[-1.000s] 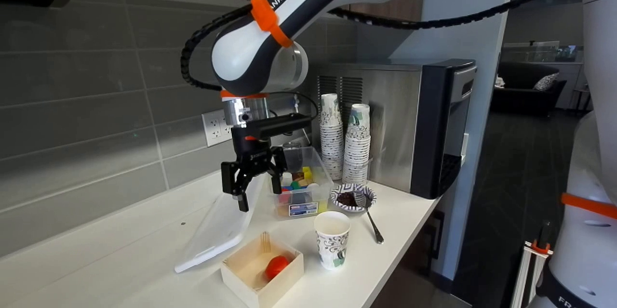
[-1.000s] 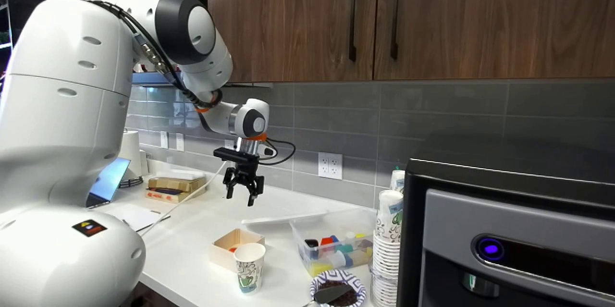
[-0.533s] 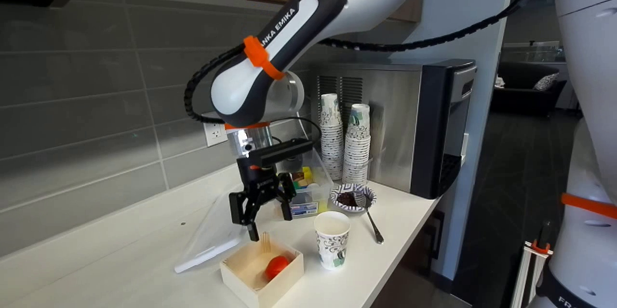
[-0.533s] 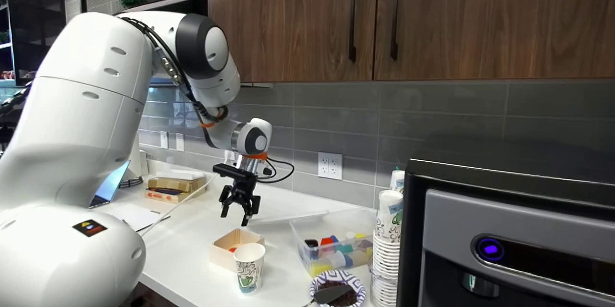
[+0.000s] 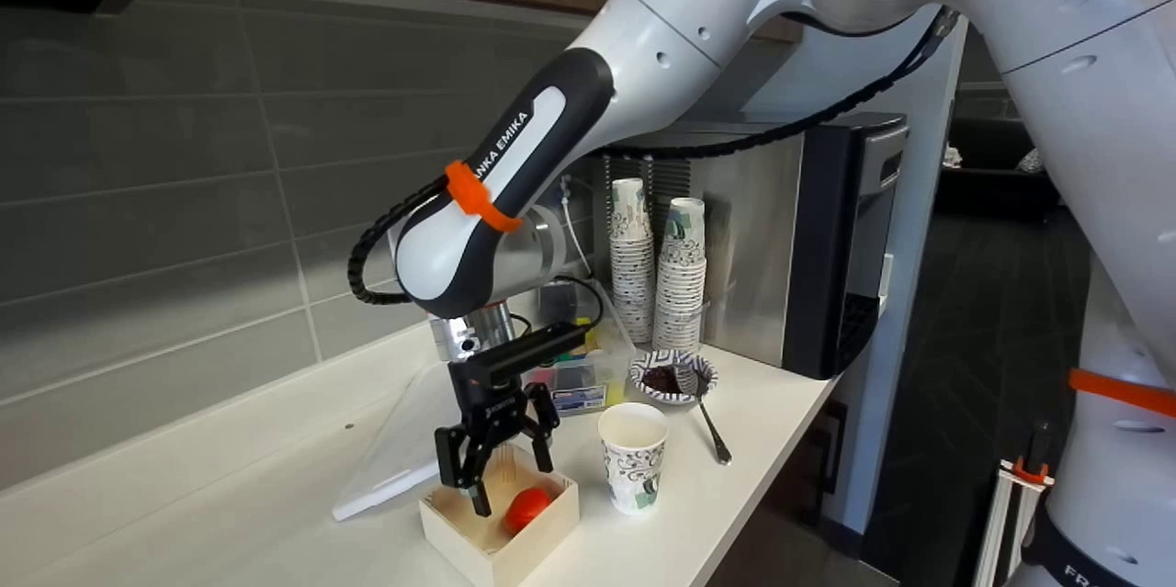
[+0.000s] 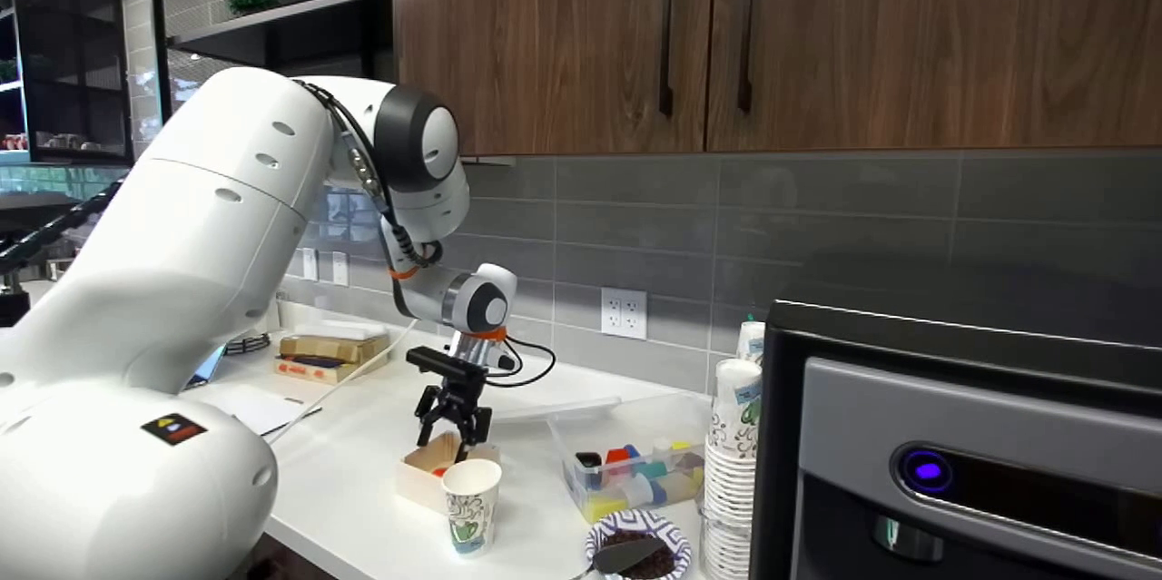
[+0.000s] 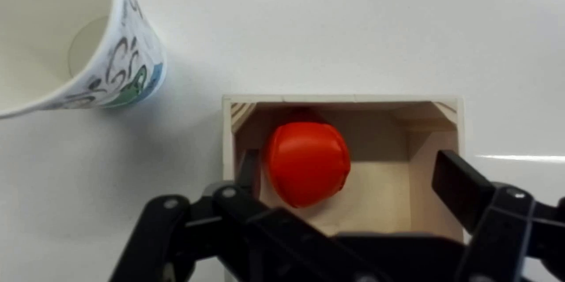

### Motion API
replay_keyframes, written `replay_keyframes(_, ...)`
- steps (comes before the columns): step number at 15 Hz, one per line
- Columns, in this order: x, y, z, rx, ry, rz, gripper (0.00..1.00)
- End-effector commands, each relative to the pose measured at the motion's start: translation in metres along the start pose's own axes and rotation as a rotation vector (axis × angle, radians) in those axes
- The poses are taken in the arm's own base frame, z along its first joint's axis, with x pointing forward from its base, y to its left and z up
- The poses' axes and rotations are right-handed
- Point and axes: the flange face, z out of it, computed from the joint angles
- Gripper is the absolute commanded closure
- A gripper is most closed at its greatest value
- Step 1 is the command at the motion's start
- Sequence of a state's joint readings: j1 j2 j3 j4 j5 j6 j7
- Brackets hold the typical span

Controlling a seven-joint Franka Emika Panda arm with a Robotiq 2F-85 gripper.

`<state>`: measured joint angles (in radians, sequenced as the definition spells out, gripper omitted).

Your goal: Move the objects in the wooden object to the storage bin, and put the wooden object in as wee

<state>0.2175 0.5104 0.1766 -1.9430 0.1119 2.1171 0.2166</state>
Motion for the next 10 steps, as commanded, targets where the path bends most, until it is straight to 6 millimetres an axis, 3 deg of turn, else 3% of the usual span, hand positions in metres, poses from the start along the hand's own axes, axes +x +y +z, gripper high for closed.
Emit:
replay_keyframes(1,0.019,-0.006,0.005,-0.014,0.014,0.001,0.00)
replay_keyframes(10,0.025,0.000,0.029,-0.005,-0.087,0.043,0.00)
